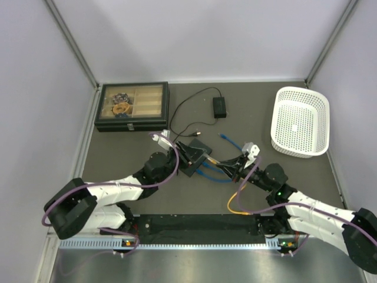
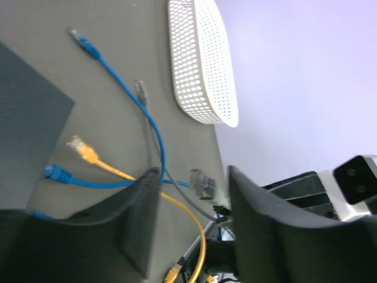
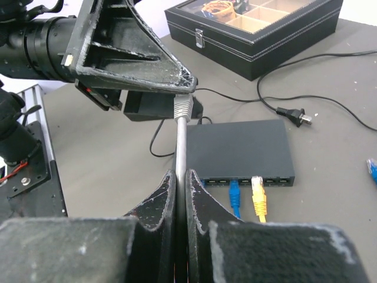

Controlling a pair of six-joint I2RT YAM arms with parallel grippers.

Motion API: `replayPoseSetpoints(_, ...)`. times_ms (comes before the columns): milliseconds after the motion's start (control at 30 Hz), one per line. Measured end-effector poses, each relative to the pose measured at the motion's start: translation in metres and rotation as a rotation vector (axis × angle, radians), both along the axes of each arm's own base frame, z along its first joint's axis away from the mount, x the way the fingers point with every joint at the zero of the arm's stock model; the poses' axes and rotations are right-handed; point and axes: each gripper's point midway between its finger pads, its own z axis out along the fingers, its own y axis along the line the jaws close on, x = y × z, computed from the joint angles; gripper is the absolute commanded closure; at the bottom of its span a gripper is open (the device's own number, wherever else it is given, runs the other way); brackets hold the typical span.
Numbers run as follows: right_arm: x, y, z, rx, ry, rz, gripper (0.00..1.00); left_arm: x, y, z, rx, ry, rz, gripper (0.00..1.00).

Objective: Insert the plug into the switch port
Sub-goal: Pick up the connector from the bin.

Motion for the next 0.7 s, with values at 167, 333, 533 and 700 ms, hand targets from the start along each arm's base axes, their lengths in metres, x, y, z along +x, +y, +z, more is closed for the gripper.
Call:
replayPoseSetpoints(167, -0.002, 0.002, 0.001, 0.007, -0.003, 0.015, 1.00, -0.001, -0.003, 0.015, -0.072, -0.017, -0.010, 0.74)
replayPoseSetpoints(333, -0.004, 0.004, -0.004, -0.003, 0.006, 0.030, 1.00, -0.002, -0.002, 0.021, -0.088, -0.025, -0.009, 1.00)
replayPoseSetpoints(533, -0.005, 0.005, -0.011, -0.026, 0.012, 0.044, 0.67, -0.004, -0.001, 0.020, -0.087, -0.021, -0.016, 1.00)
replayPoseSetpoints(700, -0.005, 0.006, -0.014, -0.050, -0.004, 0.047, 0.59, -0.006, 0.000, 0.017, -0.113, 0.004, -0.016, 1.00)
